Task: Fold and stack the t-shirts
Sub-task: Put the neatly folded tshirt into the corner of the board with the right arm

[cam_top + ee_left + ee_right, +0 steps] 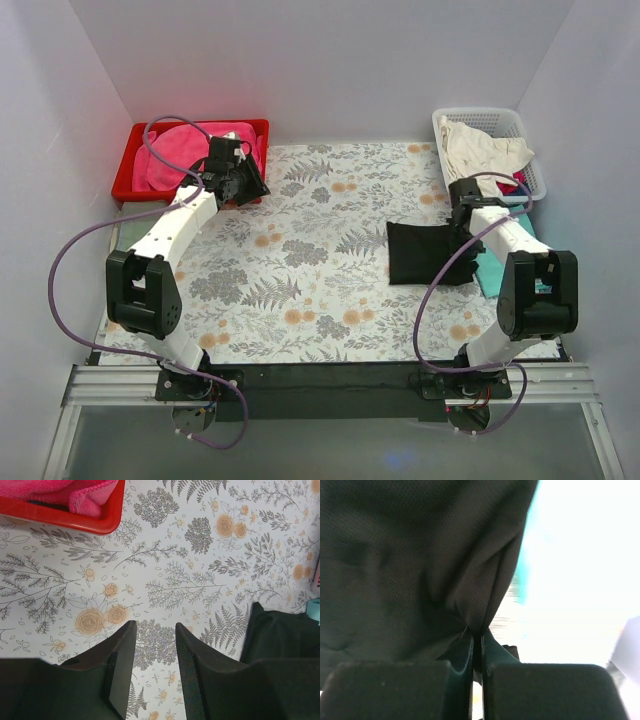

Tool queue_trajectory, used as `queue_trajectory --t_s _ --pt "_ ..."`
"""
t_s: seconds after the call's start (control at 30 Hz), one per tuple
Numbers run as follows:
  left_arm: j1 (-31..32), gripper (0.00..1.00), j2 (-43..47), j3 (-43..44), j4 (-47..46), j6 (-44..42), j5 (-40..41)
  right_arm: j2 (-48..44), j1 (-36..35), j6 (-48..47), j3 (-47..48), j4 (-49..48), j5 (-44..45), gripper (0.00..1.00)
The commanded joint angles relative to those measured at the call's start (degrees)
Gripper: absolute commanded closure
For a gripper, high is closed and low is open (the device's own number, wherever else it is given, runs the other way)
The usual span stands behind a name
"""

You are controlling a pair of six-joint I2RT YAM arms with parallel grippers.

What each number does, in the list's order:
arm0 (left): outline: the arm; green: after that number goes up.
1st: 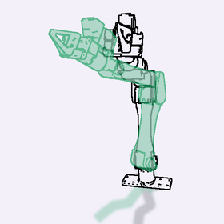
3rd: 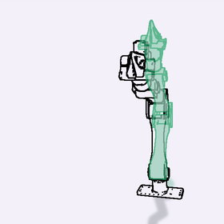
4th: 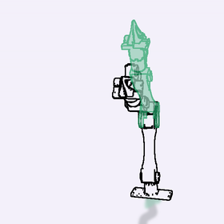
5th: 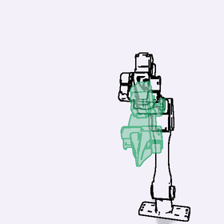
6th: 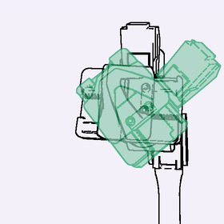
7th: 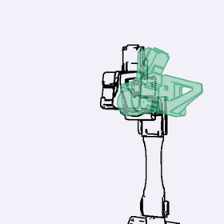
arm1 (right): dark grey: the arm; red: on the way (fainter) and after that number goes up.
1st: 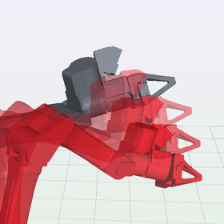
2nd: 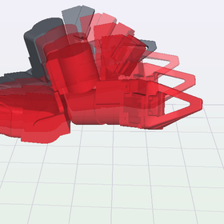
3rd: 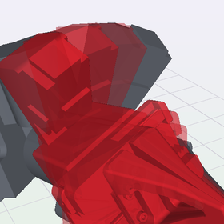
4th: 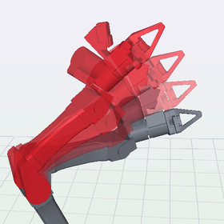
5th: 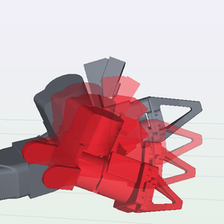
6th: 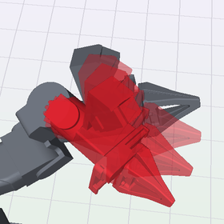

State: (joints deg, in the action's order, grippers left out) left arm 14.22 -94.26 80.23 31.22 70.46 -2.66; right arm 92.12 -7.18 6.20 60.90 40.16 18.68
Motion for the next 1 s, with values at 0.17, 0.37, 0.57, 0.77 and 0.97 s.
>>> queue_trajectory --t_s 0.17,0.37,0.57,0.77,0.97 --pt "-0.59 0.64 0.74 0.46 -0.72 -0.50 -3.14 -1.42 10.43 -3.91 5.96 1.32 11.98 0.99" --pt "-0.59 0.64 1.01 0.28 -0.55 -0.58 -3.41 3.50 13.06 -5.05 12.39 1.32 15.42 0.99" --pt "-0.68 0.64 0.83 0.63 -0.11 -0.58 -3.15 8.25 17.28 -5.93 17.14 1.50 17.01 0.99" --pt "-0.68 0.64 -0.05 1.60 0.50 -0.93 -2.88 9.83 23.35 -5.58 19.42 1.50 16.13 0.99" --pt "-0.77 0.64 -1.54 2.92 1.03 -1.02 -2.97 10.98 25.55 -5.32 23.02 1.41 18.41 0.99"
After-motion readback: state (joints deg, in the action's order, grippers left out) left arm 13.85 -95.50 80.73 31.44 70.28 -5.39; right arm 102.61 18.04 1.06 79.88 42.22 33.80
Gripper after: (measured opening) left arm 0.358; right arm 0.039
